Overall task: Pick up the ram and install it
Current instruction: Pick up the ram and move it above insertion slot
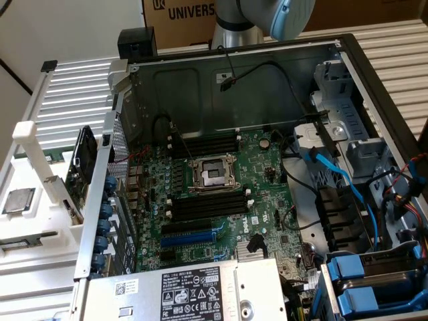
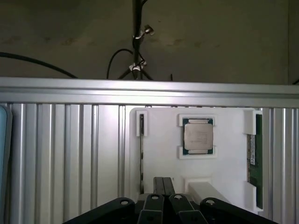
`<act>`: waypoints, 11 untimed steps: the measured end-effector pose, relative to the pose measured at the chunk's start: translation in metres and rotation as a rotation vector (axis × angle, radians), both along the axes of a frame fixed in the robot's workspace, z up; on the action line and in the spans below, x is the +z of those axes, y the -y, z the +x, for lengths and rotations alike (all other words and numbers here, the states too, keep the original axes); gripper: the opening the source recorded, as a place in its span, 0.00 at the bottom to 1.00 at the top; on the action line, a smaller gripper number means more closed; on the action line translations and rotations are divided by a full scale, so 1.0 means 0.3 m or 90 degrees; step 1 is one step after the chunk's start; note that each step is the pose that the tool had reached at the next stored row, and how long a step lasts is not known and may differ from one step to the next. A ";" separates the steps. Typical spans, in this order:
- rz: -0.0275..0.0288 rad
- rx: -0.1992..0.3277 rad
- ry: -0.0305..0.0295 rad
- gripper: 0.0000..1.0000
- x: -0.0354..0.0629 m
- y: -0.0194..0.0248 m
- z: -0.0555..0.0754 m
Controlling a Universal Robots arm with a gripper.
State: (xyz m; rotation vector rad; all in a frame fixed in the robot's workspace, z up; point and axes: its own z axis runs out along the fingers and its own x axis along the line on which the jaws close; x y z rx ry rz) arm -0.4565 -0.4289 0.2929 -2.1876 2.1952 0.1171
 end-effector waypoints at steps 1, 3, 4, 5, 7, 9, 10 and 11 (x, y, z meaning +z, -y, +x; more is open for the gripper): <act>0.0000 0.000 0.0000 0.11 0.000 0.000 0.000; 0.0000 0.000 0.0000 0.11 0.000 0.000 0.000; 0.0000 0.000 0.0001 0.11 0.000 0.000 0.000; 0.0000 0.000 0.0000 0.11 0.000 0.000 0.000; 0.0000 0.000 0.0000 0.11 0.000 0.000 0.000; 0.0000 0.000 0.0000 0.11 0.000 0.000 0.000; -0.0001 0.000 -0.0001 0.11 0.000 0.000 0.000; -0.0001 0.000 0.0000 0.11 -0.001 0.000 0.000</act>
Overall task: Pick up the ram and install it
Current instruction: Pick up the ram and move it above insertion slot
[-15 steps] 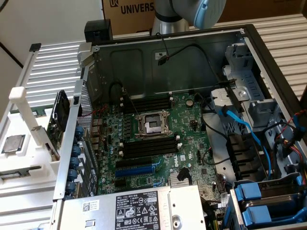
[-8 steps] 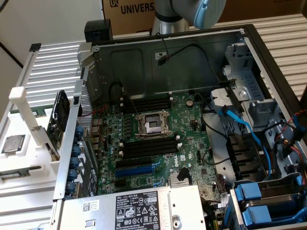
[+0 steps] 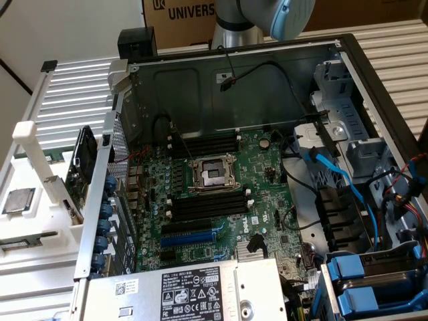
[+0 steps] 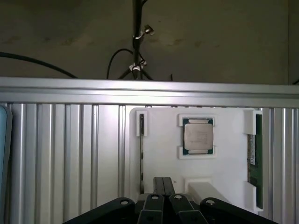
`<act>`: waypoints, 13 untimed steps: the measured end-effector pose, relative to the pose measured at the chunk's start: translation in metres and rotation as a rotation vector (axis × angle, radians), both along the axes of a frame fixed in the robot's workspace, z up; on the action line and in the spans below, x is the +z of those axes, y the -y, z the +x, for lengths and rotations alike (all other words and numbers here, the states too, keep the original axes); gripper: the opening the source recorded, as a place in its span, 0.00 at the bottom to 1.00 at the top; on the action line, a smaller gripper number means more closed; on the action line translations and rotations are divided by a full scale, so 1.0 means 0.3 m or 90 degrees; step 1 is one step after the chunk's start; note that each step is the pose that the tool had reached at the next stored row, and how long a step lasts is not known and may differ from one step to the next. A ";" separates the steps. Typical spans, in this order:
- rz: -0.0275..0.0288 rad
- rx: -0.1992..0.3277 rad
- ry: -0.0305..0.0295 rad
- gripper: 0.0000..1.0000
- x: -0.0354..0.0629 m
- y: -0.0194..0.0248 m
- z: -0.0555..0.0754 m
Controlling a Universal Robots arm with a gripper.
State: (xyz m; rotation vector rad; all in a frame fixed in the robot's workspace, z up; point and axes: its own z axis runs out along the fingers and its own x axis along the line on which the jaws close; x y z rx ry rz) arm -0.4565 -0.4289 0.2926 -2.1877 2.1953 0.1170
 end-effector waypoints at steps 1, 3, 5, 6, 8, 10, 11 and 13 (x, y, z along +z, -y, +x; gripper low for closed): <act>-0.0021 0.000 0.0001 0.11 -0.017 0.000 0.000; -0.0023 0.000 0.0001 0.11 -0.025 0.000 0.000; -0.0023 0.000 0.0000 0.11 -0.048 0.000 0.000; -0.0023 0.000 0.0000 0.11 -0.054 0.000 0.000; -0.0023 0.000 -0.0001 0.11 -0.067 0.000 0.000; -0.0023 0.000 -0.0028 0.11 -0.121 0.000 0.000; -0.0023 0.000 -0.0031 0.11 -0.127 0.000 0.000; -0.0023 0.000 -0.0038 0.11 -0.139 0.000 0.000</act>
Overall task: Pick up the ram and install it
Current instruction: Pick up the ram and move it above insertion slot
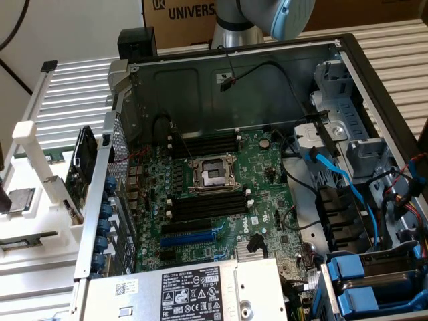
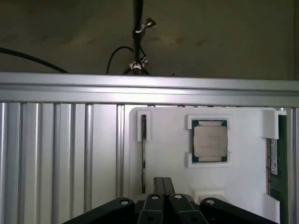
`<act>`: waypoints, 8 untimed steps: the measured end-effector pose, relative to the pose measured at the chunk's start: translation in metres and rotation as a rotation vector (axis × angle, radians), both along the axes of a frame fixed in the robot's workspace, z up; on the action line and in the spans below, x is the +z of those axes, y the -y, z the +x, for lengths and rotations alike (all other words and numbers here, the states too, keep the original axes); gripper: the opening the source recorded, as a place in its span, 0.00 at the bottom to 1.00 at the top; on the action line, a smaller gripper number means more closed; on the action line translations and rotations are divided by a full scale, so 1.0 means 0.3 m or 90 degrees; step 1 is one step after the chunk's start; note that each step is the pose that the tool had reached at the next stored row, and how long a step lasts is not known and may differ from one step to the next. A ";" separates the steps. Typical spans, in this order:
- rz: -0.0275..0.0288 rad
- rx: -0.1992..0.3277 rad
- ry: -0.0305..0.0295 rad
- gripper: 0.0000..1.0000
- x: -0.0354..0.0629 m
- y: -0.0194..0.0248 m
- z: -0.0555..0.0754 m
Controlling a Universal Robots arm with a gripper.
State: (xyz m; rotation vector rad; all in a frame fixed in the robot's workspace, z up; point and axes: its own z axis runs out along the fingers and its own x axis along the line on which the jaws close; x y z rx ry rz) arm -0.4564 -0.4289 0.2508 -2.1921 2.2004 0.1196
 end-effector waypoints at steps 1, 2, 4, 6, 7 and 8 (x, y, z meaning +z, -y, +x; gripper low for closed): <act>0.0001 0.000 -0.0004 0.11 -0.012 0.000 0.000; 0.0000 0.000 -0.0006 0.11 -0.018 0.000 0.000; 0.0000 0.000 -0.0009 0.11 -0.037 0.001 0.000; 0.0000 0.000 -0.0010 0.11 -0.049 0.004 0.000; 0.0001 0.000 -0.0010 0.11 -0.055 0.005 0.000; 0.0000 0.000 -0.0010 0.11 -0.060 0.007 0.000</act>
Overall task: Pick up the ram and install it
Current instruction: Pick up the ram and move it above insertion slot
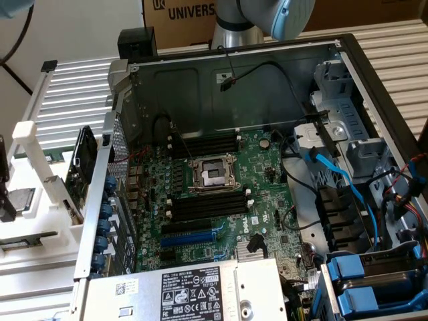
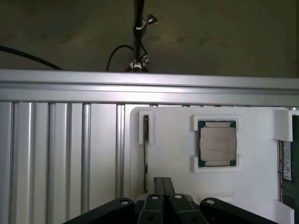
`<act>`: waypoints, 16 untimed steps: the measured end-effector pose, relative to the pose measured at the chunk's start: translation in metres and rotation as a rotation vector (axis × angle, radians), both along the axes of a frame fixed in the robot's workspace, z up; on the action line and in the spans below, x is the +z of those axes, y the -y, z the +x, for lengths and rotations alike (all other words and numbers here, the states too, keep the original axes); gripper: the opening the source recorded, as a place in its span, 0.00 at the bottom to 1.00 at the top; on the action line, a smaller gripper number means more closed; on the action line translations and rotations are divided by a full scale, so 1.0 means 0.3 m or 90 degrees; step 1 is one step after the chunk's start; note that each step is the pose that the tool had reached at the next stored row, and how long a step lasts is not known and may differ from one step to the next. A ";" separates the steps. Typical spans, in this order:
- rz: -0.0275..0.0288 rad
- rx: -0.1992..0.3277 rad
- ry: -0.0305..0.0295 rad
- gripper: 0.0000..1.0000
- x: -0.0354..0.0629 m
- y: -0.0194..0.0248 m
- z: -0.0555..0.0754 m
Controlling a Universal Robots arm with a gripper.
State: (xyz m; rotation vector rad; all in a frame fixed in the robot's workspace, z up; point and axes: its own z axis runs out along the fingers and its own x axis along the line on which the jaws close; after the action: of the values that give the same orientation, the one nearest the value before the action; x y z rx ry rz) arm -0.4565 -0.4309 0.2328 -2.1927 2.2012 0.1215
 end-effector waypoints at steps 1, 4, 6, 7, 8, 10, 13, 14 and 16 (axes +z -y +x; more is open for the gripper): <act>0.0000 0.000 0.0000 0.11 -0.005 0.003 0.000; 0.0000 0.000 0.0000 0.11 -0.022 0.005 0.000; 0.0000 0.000 -0.0011 0.11 -0.030 0.005 0.000; 0.0000 0.000 -0.0017 0.11 -0.040 0.005 0.000; 0.0000 0.000 -0.0019 0.11 -0.044 0.005 0.000; -0.0001 0.000 -0.0022 0.11 -0.045 0.006 0.000; -0.0001 0.000 -0.0021 0.11 -0.045 0.006 0.000; -0.0001 0.000 -0.0021 0.11 -0.045 0.006 0.000; -0.0001 0.000 -0.0021 0.11 -0.045 0.006 0.000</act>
State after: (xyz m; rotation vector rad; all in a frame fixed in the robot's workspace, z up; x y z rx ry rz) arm -0.4565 -0.4327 0.2192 -2.1943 2.2029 0.1251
